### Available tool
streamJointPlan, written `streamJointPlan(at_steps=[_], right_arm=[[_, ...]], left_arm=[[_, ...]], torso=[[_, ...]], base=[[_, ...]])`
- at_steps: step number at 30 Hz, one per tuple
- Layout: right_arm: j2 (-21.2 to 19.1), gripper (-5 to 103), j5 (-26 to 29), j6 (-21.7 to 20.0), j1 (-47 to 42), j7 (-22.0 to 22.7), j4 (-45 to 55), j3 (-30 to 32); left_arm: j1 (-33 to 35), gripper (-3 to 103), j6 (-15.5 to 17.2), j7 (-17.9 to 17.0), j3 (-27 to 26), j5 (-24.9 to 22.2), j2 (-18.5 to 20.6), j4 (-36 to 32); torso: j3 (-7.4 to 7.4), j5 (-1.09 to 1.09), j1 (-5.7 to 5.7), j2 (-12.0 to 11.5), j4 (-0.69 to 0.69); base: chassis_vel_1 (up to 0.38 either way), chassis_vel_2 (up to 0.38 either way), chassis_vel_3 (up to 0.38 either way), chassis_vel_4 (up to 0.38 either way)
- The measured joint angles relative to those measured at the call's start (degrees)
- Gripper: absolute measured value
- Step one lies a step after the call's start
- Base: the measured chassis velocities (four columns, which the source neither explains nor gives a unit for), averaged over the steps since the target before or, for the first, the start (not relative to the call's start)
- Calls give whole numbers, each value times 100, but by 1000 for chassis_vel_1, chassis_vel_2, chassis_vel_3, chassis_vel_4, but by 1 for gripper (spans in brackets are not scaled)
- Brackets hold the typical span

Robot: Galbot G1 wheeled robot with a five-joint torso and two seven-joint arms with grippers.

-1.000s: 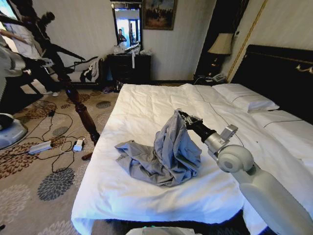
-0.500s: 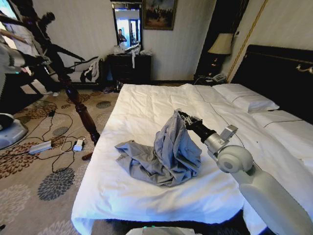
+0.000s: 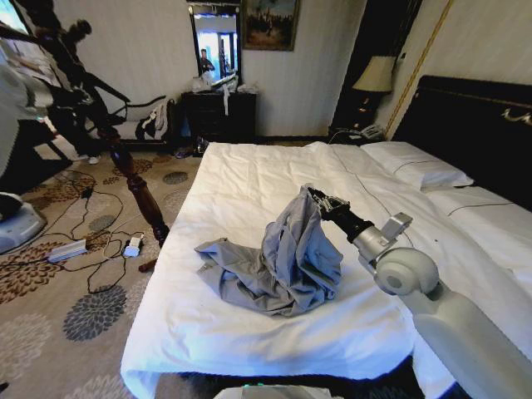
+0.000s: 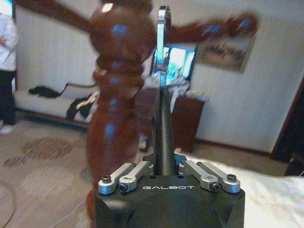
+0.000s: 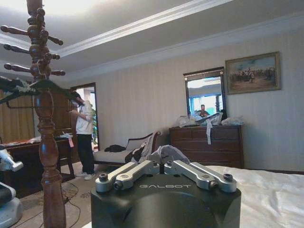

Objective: Pick up the clothes from the bed and hang them on the clothes hanger.

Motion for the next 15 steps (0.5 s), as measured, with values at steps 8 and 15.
streamJointPlan(at_steps=[8, 15], right_arm=[[-27, 0, 48, -9, -42, 10, 79, 58], [-55, 0, 161, -36, -164, 93, 98, 152]], left_arm=[[62, 16, -235, -15, -109, -313, 238, -842], [398, 16, -334, -124, -514, -675, 535, -1833]], torso=[[1, -4, 1, -1, 0], [-2, 7, -1, 1, -6]], base=[[0, 0, 0, 0], [0, 0, 0, 0]])
